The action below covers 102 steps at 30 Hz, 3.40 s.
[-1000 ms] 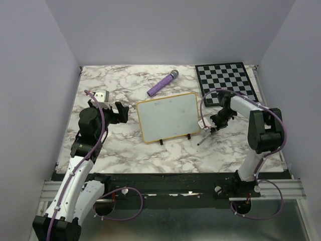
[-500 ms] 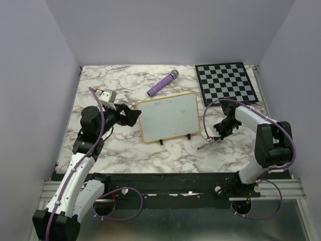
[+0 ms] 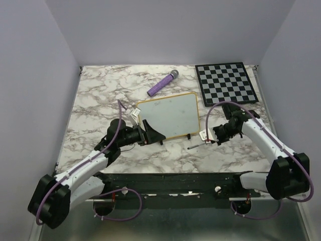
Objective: Write a sentence on the whiteboard
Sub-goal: Pass from the right arm to the left
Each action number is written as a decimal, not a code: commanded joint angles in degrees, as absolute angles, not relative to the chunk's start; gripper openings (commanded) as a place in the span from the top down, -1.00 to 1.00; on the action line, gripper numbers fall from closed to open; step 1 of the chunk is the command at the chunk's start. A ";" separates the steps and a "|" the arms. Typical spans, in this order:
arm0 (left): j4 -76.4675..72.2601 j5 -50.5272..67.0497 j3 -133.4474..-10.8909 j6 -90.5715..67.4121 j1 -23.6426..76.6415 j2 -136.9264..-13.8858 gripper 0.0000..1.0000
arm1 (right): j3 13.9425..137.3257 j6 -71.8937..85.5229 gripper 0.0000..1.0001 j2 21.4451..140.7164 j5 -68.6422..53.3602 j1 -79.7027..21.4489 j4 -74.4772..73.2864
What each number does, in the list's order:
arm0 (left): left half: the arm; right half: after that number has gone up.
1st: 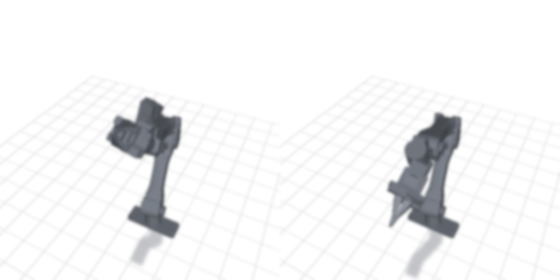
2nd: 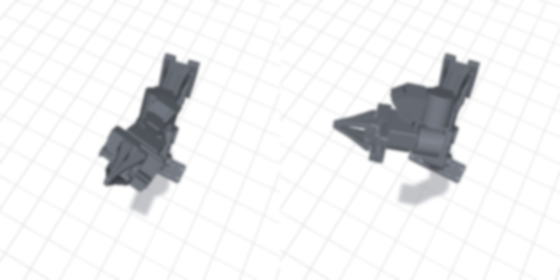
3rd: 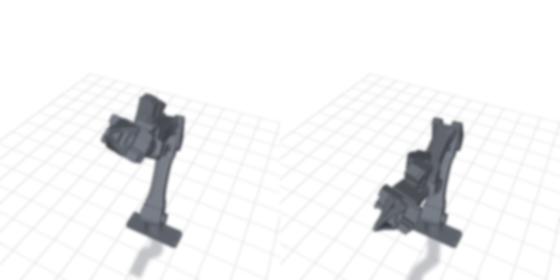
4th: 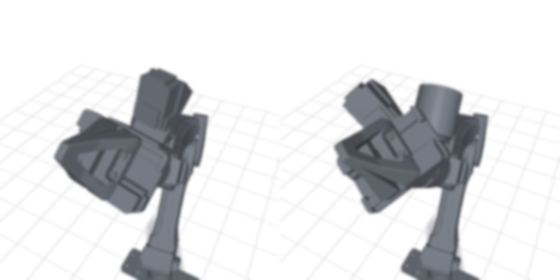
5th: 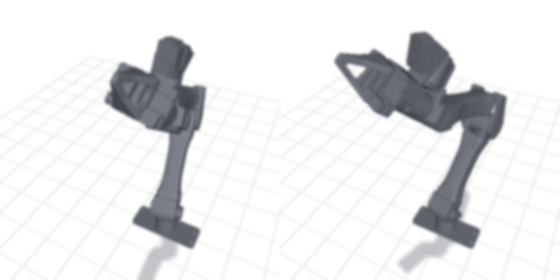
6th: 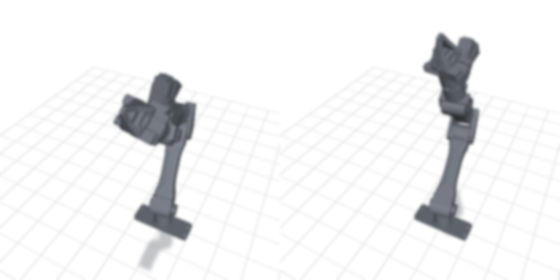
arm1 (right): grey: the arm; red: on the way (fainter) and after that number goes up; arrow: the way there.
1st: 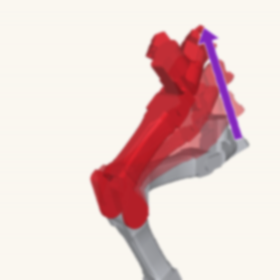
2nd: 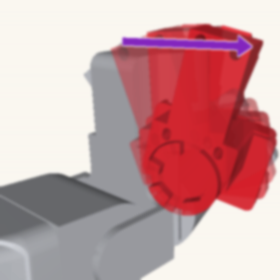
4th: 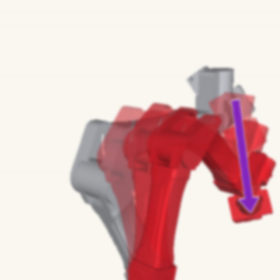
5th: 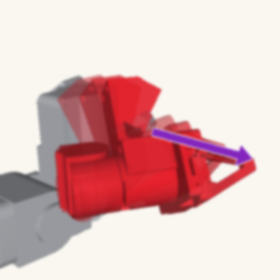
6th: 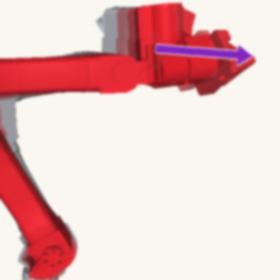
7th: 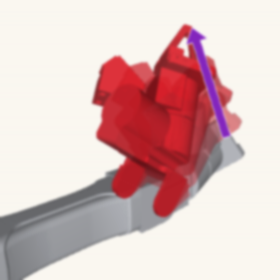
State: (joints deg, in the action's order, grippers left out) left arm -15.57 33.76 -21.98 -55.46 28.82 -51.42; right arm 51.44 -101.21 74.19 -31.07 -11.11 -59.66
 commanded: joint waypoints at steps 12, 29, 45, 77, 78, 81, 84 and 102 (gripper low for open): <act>-32.17 23.05 -23.64 -62.32 45.96 -65.39 -0.54 | 56.34 -73.66 0.99 72.86 -40.34 -23.64 -52.21; -30.77 12.48 -26.81 -60.47 51.42 -69.52 -0.21 | 55.29 -67.06 0.99 74.18 -39.29 -29.18 -49.05; -6.77 24.25 -37.26 -46.76 51.42 -72.68 -0.12 | 54.76 -69.43 0.99 72.33 -32.78 -32.69 -48.16; -9.67 26.01 -38.23 -47.55 51.33 -75.23 0.18 | 53.35 -70.31 0.99 72.51 -32.78 -35.24 -47.37; -9.75 26.10 -38.23 -47.55 51.42 -75.32 0.20 | 53.35 -70.23 0.99 72.51 -32.70 -35.24 -47.37; -9.93 26.45 -38.15 -47.55 51.42 -75.41 0.31 | 53.35 -70.14 0.99 72.60 -32.70 -35.42 -47.11; -10.20 26.89 -37.97 -47.64 51.42 -75.67 0.45 | 53.26 -69.96 0.99 72.60 -32.96 -35.42 -47.02; -15.10 18.20 -25.68 -34.38 51.85 -57.60 1.00 | 56.25 -58.98 -0.82 67.68 -46.11 -32.44 -48.25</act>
State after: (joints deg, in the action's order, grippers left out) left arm -11.40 24.49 -31.55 -41.91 51.13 -68.75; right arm 54.30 -63.31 71.57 -36.14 -33.82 -47.66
